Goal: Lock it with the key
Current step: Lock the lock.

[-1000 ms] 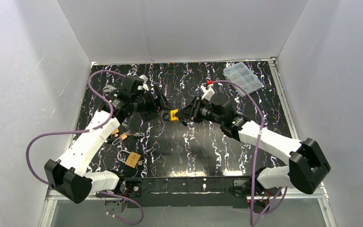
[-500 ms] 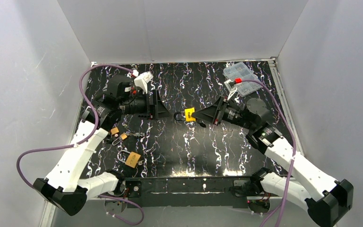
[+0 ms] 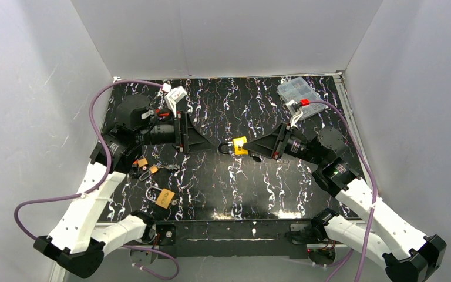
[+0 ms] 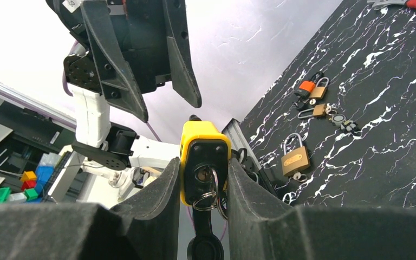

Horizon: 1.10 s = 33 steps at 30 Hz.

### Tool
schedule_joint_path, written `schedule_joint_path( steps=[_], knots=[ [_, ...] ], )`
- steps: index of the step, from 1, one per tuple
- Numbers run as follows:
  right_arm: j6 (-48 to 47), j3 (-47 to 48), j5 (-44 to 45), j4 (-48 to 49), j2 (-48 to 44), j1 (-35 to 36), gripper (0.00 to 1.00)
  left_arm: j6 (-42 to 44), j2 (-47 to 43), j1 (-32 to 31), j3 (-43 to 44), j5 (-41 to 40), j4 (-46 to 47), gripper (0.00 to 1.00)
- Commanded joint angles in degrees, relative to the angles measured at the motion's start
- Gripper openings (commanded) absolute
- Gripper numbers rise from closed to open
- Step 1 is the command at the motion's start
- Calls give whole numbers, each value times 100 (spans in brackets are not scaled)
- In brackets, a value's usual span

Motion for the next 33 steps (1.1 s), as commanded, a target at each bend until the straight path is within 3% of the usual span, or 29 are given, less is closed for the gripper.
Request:
schedule_joint_path(
  steps=[1, 20, 25, 33],
  knots=[
    [222, 242, 112, 470, -160, -23, 1, 48, 148, -38, 10, 216, 47, 51],
    [190, 723, 231, 524, 265, -24, 1, 260, 674, -215, 535, 555, 74, 38],
    [134, 749, 264, 533, 306, -23, 1, 164, 781, -274, 539, 546, 183, 25],
    [-53, 798, 174, 481, 326, -25, 1, 73, 923, -349, 569, 370, 227, 15]
  ],
)
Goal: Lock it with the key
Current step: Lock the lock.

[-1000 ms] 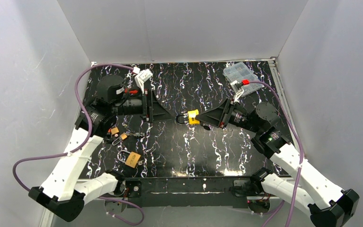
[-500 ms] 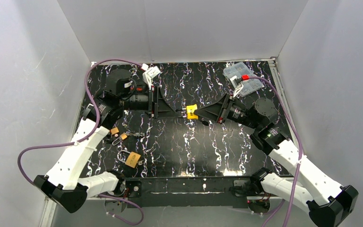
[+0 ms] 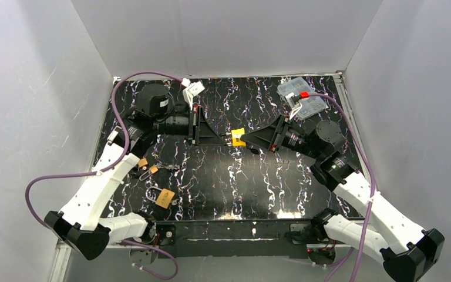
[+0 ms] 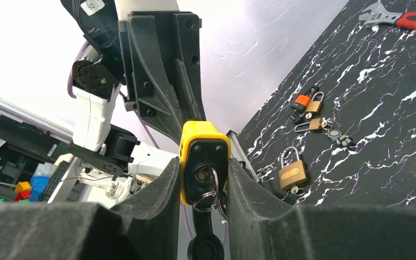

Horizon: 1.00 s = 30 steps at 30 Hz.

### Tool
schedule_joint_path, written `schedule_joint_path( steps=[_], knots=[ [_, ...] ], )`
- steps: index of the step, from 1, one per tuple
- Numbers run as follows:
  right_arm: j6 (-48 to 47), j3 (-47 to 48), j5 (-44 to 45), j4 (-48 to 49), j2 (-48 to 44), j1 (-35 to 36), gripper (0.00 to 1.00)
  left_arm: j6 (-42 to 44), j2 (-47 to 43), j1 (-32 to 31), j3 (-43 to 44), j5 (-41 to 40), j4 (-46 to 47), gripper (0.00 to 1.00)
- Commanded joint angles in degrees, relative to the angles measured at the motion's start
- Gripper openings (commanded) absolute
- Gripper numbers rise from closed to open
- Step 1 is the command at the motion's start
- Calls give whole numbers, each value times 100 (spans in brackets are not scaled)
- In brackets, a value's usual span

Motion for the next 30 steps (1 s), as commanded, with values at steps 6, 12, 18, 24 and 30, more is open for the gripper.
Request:
schedule_joint_path(
  steps=[6, 12, 18, 24, 30],
  knots=[
    [-158, 349, -382, 464, 5, -19, 1, -227, 53, -61, 262, -70, 250, 0],
    [-426, 240, -811, 471, 21, -10, 1, -373, 130, -193, 341, -20, 336, 0],
    [-782, 365, -1148, 341, 152, 56, 1, -478, 238, -307, 471, 22, 452, 0],
    [-954, 537, -1366, 200, 340, 155, 1, -471, 319, -465, 545, -51, 487, 0],
    [-899, 745, -1553, 239, 561, 368, 1, -290, 345, -607, 483, -345, 394, 0]
  ],
)
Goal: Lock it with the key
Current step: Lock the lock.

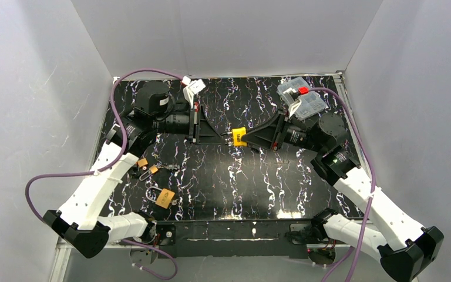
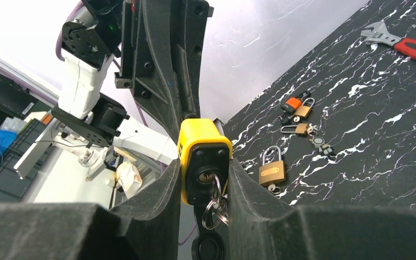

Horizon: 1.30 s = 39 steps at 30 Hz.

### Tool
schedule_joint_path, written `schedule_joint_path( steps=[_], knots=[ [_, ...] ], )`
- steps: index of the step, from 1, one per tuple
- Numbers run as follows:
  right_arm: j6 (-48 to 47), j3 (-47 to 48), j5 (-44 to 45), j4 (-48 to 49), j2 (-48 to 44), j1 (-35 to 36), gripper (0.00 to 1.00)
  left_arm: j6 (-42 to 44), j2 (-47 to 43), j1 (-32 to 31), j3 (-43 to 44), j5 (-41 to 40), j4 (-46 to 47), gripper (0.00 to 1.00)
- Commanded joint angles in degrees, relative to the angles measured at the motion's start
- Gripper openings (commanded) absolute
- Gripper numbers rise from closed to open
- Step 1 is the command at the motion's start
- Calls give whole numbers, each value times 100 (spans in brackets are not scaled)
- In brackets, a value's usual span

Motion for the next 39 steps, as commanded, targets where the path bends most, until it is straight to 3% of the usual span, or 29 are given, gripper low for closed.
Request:
schedule_joint_path(
  steps=[1, 22, 33, 39],
  knots=[
    [62, 414, -787, 314, 312, 553, 1, 79, 222, -418, 160, -294, 509, 0],
    [645, 607, -1231, 1017, 508, 929, 1, 490, 324, -708, 326, -913, 169, 0],
    [223, 761, -1023, 496, 521, 1051, 1, 435, 321, -730, 376, -900, 124, 0],
    [-341, 783, -633, -167, 360, 1042, 1, 669, 249, -718, 527, -1350, -365, 0]
  ],
)
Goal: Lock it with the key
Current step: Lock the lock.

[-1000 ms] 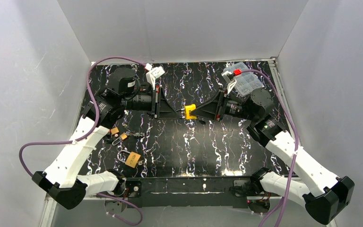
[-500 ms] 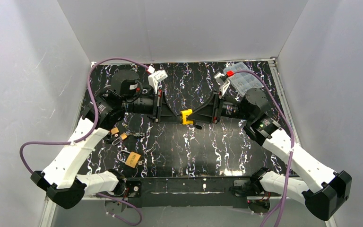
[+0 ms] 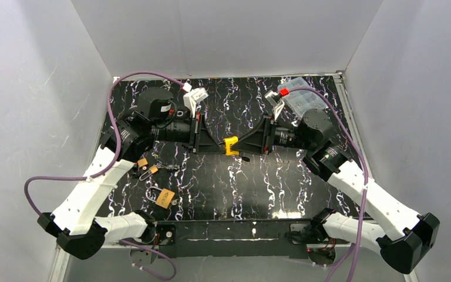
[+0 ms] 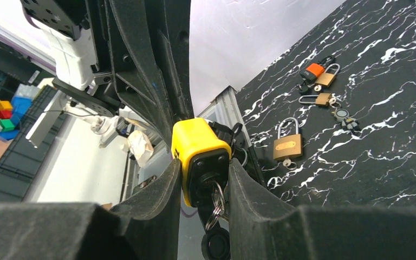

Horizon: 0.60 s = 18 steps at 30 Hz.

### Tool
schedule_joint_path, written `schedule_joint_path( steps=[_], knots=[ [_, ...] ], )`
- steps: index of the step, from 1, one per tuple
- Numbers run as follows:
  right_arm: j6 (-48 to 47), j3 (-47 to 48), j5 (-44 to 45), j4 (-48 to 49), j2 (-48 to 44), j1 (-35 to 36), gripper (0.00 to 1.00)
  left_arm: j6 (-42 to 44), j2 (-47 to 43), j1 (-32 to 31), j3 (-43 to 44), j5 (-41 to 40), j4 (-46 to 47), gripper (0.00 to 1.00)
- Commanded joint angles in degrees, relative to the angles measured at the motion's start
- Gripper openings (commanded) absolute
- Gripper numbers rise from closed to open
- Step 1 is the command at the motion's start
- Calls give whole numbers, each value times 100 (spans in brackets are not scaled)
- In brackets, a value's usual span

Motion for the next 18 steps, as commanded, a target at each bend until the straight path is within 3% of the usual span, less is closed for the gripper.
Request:
schedule_joint_path(
  steps=[1, 5, 7, 10, 18],
  knots=[
    [-292, 435, -214, 144, -148, 577, 4, 184, 317, -238, 205, -527, 639, 0],
    [-361, 196, -163, 202, -424, 378, 54, 393, 129, -183, 274, -477, 444, 0],
    [-294, 7, -229, 342, -637, 133, 67, 547, 55, -163, 347, -472, 278, 0],
    [8, -358, -556, 817, -975, -349, 76, 745, -40, -141, 479, -327, 74, 0],
    [435, -652, -1457, 1658, -1202, -1039, 78, 1114, 17, -132, 1121, 484, -589, 0]
  ],
)
